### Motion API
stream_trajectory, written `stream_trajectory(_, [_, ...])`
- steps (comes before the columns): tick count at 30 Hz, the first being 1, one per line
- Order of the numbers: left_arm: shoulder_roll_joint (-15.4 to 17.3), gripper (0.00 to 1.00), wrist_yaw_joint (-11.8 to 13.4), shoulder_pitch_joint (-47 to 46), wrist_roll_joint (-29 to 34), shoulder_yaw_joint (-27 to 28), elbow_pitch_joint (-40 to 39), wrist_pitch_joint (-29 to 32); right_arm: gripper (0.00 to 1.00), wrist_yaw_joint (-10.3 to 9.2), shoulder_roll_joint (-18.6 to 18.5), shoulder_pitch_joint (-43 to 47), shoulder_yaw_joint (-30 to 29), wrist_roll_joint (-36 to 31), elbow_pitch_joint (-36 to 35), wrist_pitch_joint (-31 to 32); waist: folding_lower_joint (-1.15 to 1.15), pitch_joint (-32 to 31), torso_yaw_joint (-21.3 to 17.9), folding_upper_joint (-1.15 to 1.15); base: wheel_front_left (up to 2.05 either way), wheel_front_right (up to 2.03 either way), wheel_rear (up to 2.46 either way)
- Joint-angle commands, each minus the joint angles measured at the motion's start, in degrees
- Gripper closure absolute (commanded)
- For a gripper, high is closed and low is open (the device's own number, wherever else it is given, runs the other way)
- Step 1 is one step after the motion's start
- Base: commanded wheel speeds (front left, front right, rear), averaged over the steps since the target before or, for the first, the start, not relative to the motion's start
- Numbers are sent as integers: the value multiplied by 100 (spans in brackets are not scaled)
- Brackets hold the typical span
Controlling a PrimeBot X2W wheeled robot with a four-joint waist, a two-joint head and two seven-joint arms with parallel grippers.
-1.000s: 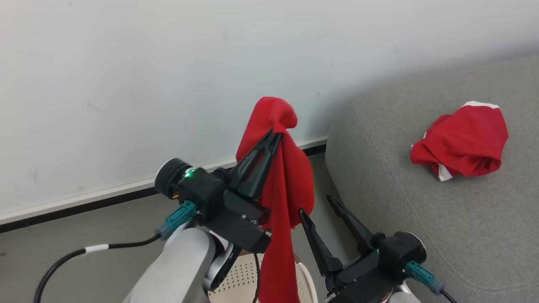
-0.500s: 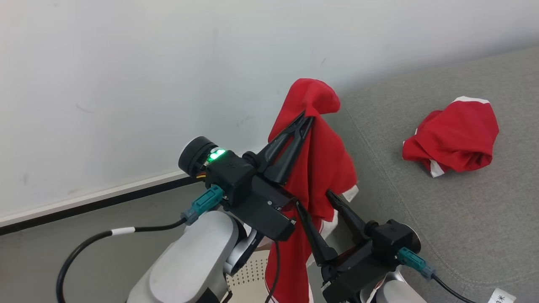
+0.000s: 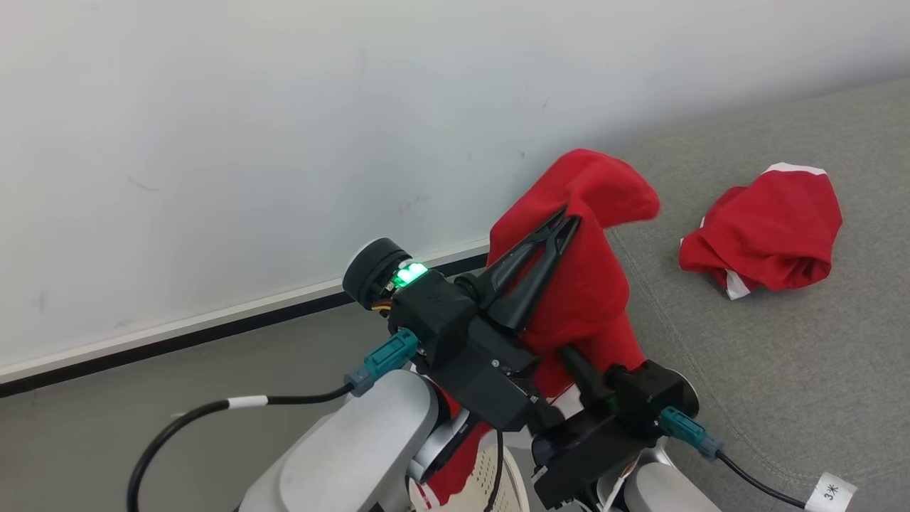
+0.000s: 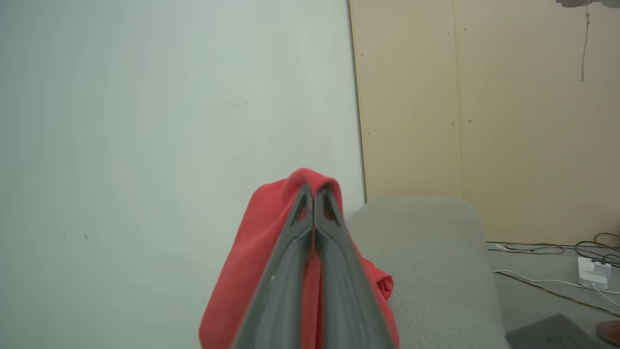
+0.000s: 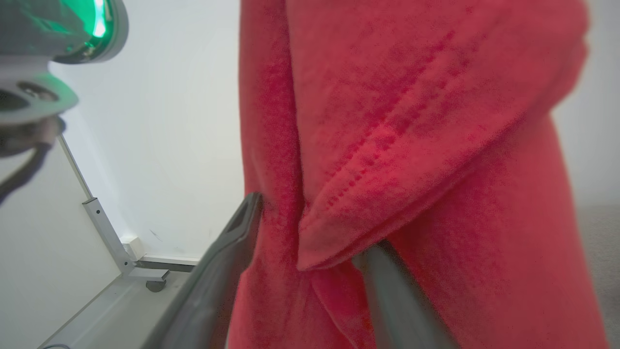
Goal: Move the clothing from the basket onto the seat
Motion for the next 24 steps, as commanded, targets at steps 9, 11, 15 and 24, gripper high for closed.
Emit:
stream_trajectory(9, [14, 100, 158, -55, -159, -77, 289, -13, 100, 3, 22, -100, -2, -124, -97, -8, 0, 43, -32, 0, 0, 0, 0])
stream_trajectory(11, [28, 56, 194, -7, -169, -47, 395, -32, 100, 3, 11, -81, -8, -125, -135, -8, 0, 49, -39, 0, 0, 0, 0])
stream_trajectory(15, [67, 0, 190, 52, -198, -51, 571, 60, 100, 3, -12, -20, -58, -141, -194, -8, 0, 53, -36, 0, 0, 0, 0])
stream_trajectory(24, [189, 0, 231, 123, -245, -67, 604, 153, 100, 3, -64, 76, -293, -189, -300, -8, 0, 67, 37, 0, 0, 0, 0])
